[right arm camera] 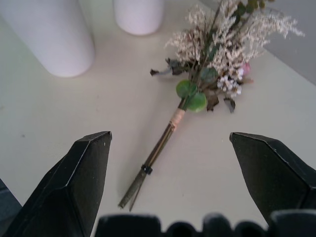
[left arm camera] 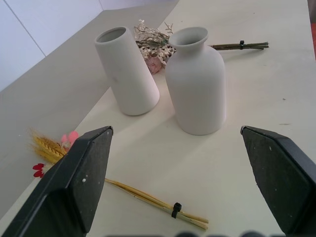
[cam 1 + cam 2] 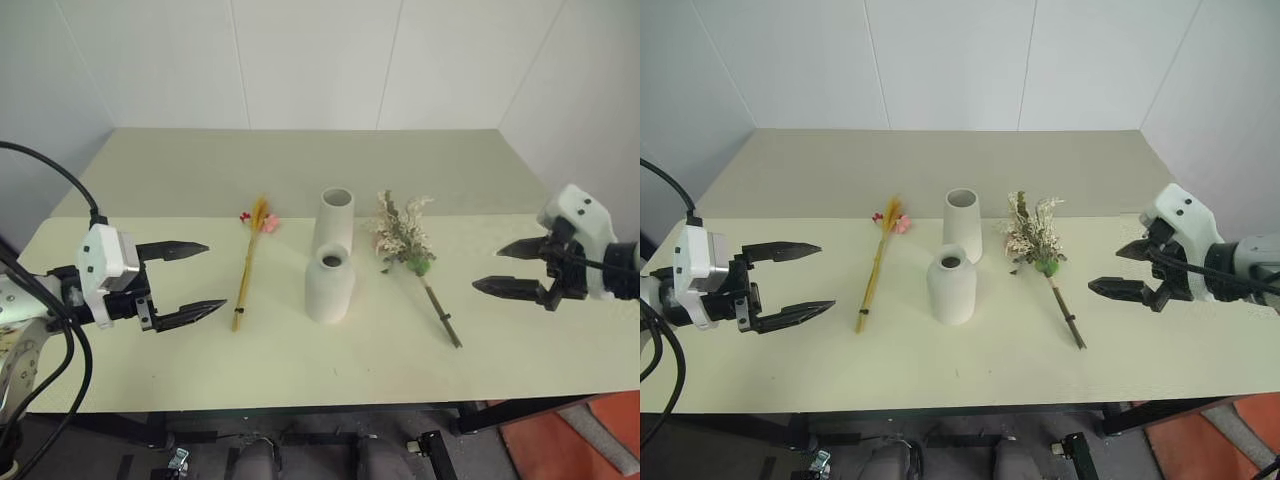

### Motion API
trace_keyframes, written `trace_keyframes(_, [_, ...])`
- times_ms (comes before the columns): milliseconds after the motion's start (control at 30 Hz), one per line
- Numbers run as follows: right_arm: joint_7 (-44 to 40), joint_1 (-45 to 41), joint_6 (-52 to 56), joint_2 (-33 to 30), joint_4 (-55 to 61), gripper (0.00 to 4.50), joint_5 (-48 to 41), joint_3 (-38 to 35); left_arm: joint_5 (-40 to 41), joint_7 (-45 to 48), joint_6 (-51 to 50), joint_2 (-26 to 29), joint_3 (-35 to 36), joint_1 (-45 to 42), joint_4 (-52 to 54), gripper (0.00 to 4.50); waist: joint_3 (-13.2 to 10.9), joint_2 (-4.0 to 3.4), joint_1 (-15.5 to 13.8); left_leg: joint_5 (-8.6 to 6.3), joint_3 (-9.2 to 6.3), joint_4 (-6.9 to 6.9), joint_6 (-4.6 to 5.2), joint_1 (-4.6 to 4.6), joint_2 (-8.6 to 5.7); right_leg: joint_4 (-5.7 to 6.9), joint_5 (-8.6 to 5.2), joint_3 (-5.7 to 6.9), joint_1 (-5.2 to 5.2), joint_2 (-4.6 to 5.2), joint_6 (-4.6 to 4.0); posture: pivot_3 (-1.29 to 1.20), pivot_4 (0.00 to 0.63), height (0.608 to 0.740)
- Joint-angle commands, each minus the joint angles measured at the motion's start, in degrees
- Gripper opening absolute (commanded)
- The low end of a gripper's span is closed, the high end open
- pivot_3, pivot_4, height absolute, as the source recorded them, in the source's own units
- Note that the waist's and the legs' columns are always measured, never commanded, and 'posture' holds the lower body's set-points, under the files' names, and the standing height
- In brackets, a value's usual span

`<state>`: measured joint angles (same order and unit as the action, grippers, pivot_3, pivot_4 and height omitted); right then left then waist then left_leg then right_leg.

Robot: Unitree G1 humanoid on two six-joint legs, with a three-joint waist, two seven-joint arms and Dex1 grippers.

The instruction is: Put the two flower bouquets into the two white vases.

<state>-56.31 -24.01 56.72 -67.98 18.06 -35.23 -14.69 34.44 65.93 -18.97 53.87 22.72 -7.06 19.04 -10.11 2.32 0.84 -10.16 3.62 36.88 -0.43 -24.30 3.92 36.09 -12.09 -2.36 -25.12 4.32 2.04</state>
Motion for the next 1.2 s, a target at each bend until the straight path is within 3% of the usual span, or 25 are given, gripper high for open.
trace_keyframes(33, [-1.3,1.0,-5.1,0.9,2.4,4.48,-0.9,-5.1,4.5,-1.6,-0.5,-1.1,3.4,-2.5,0.8,4.50,0.0,0.00,0.0,0.00,0.00,0.00,0.00,0.00,0.00,0.01,0.01,0.00,0.00,0.00,0.03,0.00,0.150,0.740])
trace_keyframes(400, [3.0,-2.2,1.1,0.7,1.6,4.48,-2.4,-2.0,3.6,-2.0,-0.5,-0.2,3.0,-2.3,0.8,4.50,0.0,0.00,0.1,0.00,0.00,0.02,0.00,0.00,-0.01,0.02,0.02,-0.01,0.00,0.00,0.02,0.00,0.150,0.740])
trace_keyframes(500, [4.3,-5.3,3.6,1.1,0.8,4.48,-1.2,3.5,1.3,-1.6,-0.1,0.5,1.2,-1.3,1.0,4.50,0.0,0.01,0.2,0.00,0.00,0.02,0.00,0.01,0.00,0.02,0.02,-0.01,0.00,-0.01,0.02,0.00,0.150,0.740])
trace_keyframes(633, [9.7,-13.2,8.9,6.0,-3.1,4.48,2.5,13.3,-1.2,-1.4,1.2,0.7,-1.3,-1.6,0.6,4.50,0.0,0.03,0.4,0.00,0.01,0.03,0.00,0.05,0.00,0.02,-0.10,-0.03,0.01,0.00,-0.24,0.00,0.150,0.740])
trace_keyframes(800, [15.5,-19.3,9.4,13.8,-9.3,4.48,11.0,25.3,1.9,-2.8,-0.3,-0.6,-0.2,-3.9,1.3,4.50,0.0,0.04,0.2,0.00,0.00,0.02,0.00,-0.09,0.00,0.02,0.14,-0.02,-0.09,-0.02,-0.17,0.00,0.150,0.740])
trace_keyframes(1100, [18.0,-25.5,11.9,22.2,-21.7,4.48,15.8,28.6,4.6,-6.4,-1.9,-1.8,2.5,-0.6,7.3,4.50,0.0,0.04,0.0,0.01,-0.03,0.04,0.01,-0.19,-0.02,0.00,0.28,0.03,-0.12,-0.01,-0.32,0.00,0.150,0.740])
trace_keyframes(1200, [17.0,-26.6,11.7,23.0,-25.3,3.89,17.3,30.4,3.8,-7.4,-1.9,-2.1,2.5,1.1,8.2,4.50,0.0,0.04,0.0,0.00,-0.03,0.04,0.01,-0.11,-0.02,0.01,0.28,0.03,-0.06,-0.02,-0.32,0.00,0.150,0.740])
